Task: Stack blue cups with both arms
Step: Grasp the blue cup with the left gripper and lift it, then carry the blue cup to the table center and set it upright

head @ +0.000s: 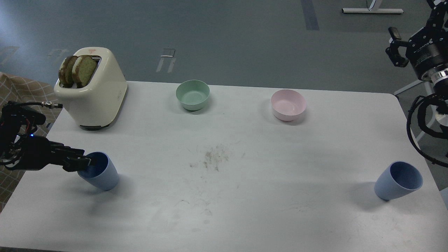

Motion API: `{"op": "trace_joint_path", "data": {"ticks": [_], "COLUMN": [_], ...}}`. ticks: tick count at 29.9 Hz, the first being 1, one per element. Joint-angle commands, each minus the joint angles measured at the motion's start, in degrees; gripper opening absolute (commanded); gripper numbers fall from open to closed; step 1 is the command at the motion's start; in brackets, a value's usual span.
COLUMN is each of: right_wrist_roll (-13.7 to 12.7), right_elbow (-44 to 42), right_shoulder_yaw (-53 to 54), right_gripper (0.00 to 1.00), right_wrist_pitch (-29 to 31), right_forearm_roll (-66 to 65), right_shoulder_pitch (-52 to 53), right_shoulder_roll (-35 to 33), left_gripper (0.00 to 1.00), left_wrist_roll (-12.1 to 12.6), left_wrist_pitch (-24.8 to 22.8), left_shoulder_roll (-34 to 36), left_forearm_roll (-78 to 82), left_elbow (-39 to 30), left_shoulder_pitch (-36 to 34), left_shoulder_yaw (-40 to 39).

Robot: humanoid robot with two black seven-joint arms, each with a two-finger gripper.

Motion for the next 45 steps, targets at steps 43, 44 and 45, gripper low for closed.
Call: {"op": "trace_joint_path", "data": {"ticks": [43,44,45], "right_wrist_roll": [-0.18,-0.18,-0.18], "right_elbow": [-0.7,-0.7,-0.7], "right_shoulder_yaw": [-2.28,-2.29,-3.24], "right_gripper": [1.0,1.0,1.0], "right_wrist_pitch": [0.0,0.0,0.0], "right_forearm_roll": [-1.58,-1.59,-1.59], "right_shoulder_pitch": [9.61,9.62,10.49], "right_shoulder_roll": [-0.01,-0.01,-0.01], "left_gripper": [0.0,0.0,0.0], "left_wrist_roll": [0.0,0.0,0.0], "left_wrist_pitch": [-3.92,-3.92,-3.92], "left_shoulder_roll": [-19.68,-19.7,-22.49], "left_forearm_roll": [7.36,7.38,8.68], "left_elbow": [-5.93,-5.93,-5.23], "left_shoulder_pitch": [-24.69,-24.69,-24.78], "left_shoulder_yaw": [-3.41,-3.41,-3.41]}}
